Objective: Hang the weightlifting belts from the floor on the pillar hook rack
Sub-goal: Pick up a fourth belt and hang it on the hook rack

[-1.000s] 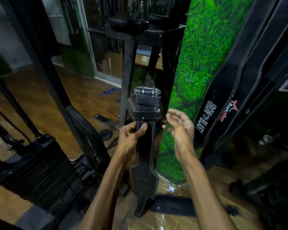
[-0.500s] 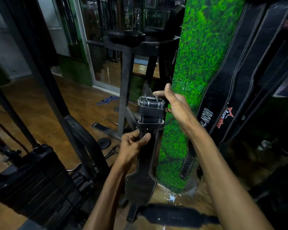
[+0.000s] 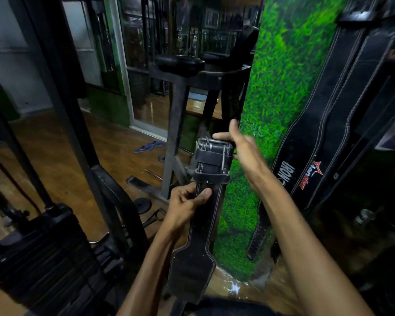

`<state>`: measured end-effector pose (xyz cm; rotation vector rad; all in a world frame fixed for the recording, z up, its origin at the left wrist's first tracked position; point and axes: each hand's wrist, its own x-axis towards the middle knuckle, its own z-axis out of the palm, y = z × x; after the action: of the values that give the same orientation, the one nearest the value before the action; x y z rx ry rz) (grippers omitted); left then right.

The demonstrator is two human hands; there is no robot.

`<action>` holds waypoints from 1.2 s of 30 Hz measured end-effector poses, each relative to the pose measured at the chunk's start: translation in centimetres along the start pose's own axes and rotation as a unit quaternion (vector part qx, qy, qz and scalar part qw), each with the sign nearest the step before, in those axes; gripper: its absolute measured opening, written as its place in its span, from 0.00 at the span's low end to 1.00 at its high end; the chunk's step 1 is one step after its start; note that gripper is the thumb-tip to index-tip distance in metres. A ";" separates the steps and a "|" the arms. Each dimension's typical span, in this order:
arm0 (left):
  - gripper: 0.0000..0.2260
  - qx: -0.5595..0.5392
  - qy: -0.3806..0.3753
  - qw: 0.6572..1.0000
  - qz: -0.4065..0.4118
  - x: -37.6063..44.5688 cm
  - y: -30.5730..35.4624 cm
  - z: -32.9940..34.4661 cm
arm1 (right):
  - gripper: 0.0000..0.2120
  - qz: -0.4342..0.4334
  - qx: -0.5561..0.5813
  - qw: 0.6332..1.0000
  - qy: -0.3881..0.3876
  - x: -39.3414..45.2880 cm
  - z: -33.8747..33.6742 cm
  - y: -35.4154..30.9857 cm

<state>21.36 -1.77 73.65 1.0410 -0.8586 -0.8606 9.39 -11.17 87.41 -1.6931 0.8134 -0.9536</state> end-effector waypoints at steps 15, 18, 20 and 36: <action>0.11 0.027 -0.027 0.999 0.023 1.0 -0.5 -0.9 | 0.21 -0.033 0.097 0.991 0.085 0.7 0.0 -0.5; 0.15 0.013 -0.028 0.999 0.015 1.7 -0.7 -1.4 | 0.19 0.068 -0.002 0.996 0.057 0.6 -0.2 0.3; 0.17 0.025 -0.038 0.999 0.018 2.2 -0.9 -1.8 | 0.20 0.080 -0.007 0.995 0.057 0.2 0.1 0.7; 0.12 0.014 -0.006 0.994 0.104 5.7 6.3 -6.4 | 0.16 -0.091 0.000 0.968 0.233 1.5 3.8 -1.1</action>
<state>30.56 -2.99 78.88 0.9519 -0.9738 -0.6815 13.57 -10.49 88.02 -1.5822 0.9694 -1.5135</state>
